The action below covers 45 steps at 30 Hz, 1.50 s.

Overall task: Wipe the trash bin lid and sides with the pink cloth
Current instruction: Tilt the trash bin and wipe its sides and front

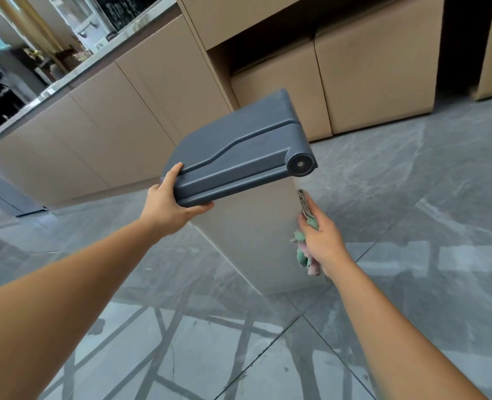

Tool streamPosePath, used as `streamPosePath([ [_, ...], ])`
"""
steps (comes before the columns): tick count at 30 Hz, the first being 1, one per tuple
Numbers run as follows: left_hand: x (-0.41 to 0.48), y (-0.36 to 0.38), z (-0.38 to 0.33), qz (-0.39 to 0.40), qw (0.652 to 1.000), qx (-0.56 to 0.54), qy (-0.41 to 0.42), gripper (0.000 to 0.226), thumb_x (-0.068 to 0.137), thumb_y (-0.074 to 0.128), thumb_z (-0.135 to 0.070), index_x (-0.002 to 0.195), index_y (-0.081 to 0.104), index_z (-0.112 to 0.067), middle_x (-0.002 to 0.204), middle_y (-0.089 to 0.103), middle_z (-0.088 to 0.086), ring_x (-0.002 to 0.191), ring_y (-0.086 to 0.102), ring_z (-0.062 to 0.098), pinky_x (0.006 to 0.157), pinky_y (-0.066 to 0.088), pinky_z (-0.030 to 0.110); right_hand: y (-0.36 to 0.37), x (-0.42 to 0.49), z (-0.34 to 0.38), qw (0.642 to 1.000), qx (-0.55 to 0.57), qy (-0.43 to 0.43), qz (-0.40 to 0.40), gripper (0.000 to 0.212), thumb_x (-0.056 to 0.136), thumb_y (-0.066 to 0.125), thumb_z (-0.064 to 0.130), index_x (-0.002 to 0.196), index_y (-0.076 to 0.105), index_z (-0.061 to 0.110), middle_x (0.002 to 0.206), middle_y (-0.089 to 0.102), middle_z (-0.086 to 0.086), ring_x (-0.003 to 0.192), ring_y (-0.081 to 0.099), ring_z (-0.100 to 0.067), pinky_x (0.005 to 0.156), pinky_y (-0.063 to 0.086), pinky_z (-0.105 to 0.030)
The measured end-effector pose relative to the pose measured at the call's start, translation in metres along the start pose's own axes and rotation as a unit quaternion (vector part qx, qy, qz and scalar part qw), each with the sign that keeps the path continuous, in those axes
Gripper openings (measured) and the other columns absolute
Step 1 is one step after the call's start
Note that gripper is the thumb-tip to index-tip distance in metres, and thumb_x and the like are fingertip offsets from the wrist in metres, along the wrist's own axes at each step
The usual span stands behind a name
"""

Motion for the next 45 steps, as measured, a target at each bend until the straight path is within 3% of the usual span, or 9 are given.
streamPosePath([
  [13,-0.122,0.016,-0.053,0.057,0.994,0.097,-0.014,0.104,0.074,0.08,-0.034,0.147,0.009,-0.054,0.121,0.022,0.002,0.071,0.05,0.011,0.049,0.039,0.009,-0.042,0.029,0.009,0.99,0.132,0.036,-0.017,0.046,0.1,0.055,0.016,0.096,0.072,0.058,0.086,0.079,0.017,0.083,0.069,-0.015,0.076,0.057,-0.035],
  [19,-0.093,-0.033,-0.098,0.018,0.925,0.361,0.114,0.059,0.081,0.025,-0.084,0.106,0.054,-0.039,0.085,0.063,0.004,0.073,0.06,0.03,0.067,0.054,0.039,-0.038,0.019,0.021,0.987,0.16,0.014,-0.034,0.041,0.099,0.052,0.011,0.109,0.072,0.044,0.098,0.079,0.009,0.085,0.07,-0.013,0.066,0.061,-0.026],
  [25,-0.048,-0.004,-0.147,0.011,0.936,0.19,0.297,0.04,0.099,0.036,-0.054,0.116,0.062,-0.028,0.115,0.06,0.008,0.106,0.055,0.028,0.089,0.041,0.036,-0.037,-0.004,0.051,0.957,0.262,-0.039,-0.12,0.045,0.09,0.055,0.04,0.135,0.055,0.046,0.13,0.065,-0.004,0.076,0.066,-0.017,0.043,0.049,-0.023],
  [29,-0.029,0.027,-0.138,0.081,0.939,0.168,0.289,0.048,0.102,0.032,-0.051,0.143,0.046,-0.031,0.153,0.043,0.001,0.141,0.035,0.024,0.113,0.028,0.042,-0.012,-0.022,0.082,0.927,0.34,-0.147,-0.062,0.063,0.096,0.043,0.049,0.154,0.04,0.025,0.154,0.05,-0.001,0.138,0.052,-0.014,0.116,0.042,-0.045],
  [33,-0.019,0.036,-0.126,0.084,0.945,0.183,0.257,0.059,0.095,0.023,-0.066,0.151,0.028,-0.046,0.164,0.023,-0.007,0.15,0.018,0.023,0.12,0.017,0.048,0.045,-0.048,0.074,0.965,0.138,-0.208,-0.086,0.059,0.104,0.026,0.04,0.16,0.014,0.031,0.171,0.01,0.008,0.157,-0.001,-0.005,0.129,-0.002,-0.034],
  [37,-0.016,0.038,-0.124,0.083,0.949,0.171,0.25,0.059,0.093,0.021,-0.07,0.149,0.025,-0.053,0.164,0.021,-0.014,0.15,0.016,0.022,0.117,0.017,0.049,0.069,-0.052,-0.027,0.975,-0.006,-0.037,-0.218,0.072,0.096,0.024,0.048,0.158,-0.002,0.022,0.17,-0.008,0.0,0.157,-0.013,-0.013,0.127,-0.01,-0.033],
  [41,-0.015,0.039,-0.123,0.082,0.951,0.159,0.251,0.056,0.093,0.021,-0.07,0.147,0.025,-0.055,0.163,0.022,-0.015,0.15,0.017,0.022,0.116,0.018,0.05,0.053,-0.063,-0.139,0.906,0.218,0.262,-0.251,0.055,0.101,0.033,0.05,0.153,0.035,0.033,0.158,0.041,-0.002,0.134,0.049,-0.029,0.108,0.044,-0.045],
  [43,-0.015,0.038,-0.123,0.079,0.952,0.156,0.249,0.054,0.094,0.021,-0.069,0.146,0.025,-0.056,0.163,0.022,-0.016,0.15,0.016,0.022,0.115,0.019,0.05,0.05,-0.069,-0.148,0.848,0.294,0.378,-0.225,0.061,0.092,0.029,0.072,0.121,0.064,0.031,0.123,0.065,-0.006,0.088,0.063,-0.03,0.085,0.05,-0.041],
  [45,-0.016,0.038,-0.122,0.081,0.953,0.154,0.249,0.052,0.095,0.021,-0.069,0.145,0.025,-0.056,0.163,0.022,-0.016,0.15,0.016,0.021,0.115,0.02,0.051,0.045,-0.058,-0.128,0.859,0.284,0.356,-0.236,0.059,0.097,0.027,0.065,0.134,0.058,0.03,0.138,0.06,-0.006,0.108,0.063,-0.03,0.09,0.05,-0.046],
])
Point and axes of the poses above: each hand's wrist, its own x-axis towards the middle knuckle, its own y-axis out of the palm, z = x × y, the point moved 6 cm from there along x, towards the middle knuckle
